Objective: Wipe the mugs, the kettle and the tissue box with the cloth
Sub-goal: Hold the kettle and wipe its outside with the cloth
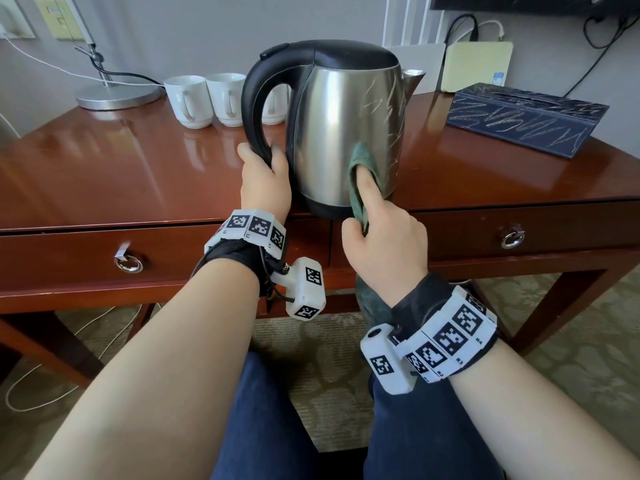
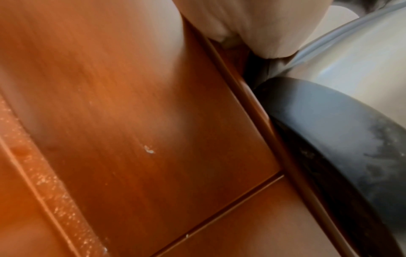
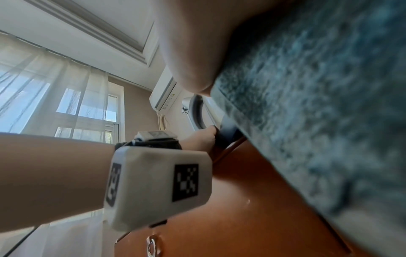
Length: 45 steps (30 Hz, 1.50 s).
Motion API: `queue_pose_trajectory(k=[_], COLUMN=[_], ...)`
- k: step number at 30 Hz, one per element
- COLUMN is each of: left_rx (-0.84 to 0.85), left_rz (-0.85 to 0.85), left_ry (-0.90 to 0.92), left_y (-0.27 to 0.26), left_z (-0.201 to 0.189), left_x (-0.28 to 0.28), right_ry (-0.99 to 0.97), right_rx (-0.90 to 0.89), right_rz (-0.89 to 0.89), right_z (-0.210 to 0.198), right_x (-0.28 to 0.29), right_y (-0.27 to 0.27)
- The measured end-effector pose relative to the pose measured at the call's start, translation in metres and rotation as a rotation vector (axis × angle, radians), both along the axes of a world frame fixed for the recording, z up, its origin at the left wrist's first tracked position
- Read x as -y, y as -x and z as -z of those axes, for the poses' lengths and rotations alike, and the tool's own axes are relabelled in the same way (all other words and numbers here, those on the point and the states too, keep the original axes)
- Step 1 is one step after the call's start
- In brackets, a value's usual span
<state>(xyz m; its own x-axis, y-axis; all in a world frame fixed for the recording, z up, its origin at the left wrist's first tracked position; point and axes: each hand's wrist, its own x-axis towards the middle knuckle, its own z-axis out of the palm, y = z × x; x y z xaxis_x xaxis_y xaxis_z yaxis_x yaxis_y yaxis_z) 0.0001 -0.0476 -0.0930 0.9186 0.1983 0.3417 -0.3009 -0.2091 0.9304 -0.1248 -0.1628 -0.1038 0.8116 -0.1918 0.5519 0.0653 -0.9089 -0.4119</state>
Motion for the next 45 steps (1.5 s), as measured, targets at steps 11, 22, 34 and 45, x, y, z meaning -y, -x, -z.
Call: queue_pose_trajectory(k=[11, 22, 34, 45], left_rx=[0.009, -0.009, 0.002, 0.008], left_rz=[-0.016, -0.014, 0.002, -0.015], left_ry=[-0.036, -0.035, -0.012, -0.021], left_y=[0.003, 0.005, 0.002, 0.003], left_z=[-0.001, -0.002, -0.001, -0.001], left_x=[0.000, 0.001, 0.000, 0.001], right_ry=[0.063, 0.083, 0.028, 0.071], right_rx=[0.048, 0.060, -0.022, 0.042], right_rz=[0.084, -0.012, 0.089, 0.027], right_z=[-0.029, -0.027, -0.036, -0.051], right_x=[0.013, 0.000, 0.014, 0.007], right_y=[-0.007, -0.008, -0.006, -0.009])
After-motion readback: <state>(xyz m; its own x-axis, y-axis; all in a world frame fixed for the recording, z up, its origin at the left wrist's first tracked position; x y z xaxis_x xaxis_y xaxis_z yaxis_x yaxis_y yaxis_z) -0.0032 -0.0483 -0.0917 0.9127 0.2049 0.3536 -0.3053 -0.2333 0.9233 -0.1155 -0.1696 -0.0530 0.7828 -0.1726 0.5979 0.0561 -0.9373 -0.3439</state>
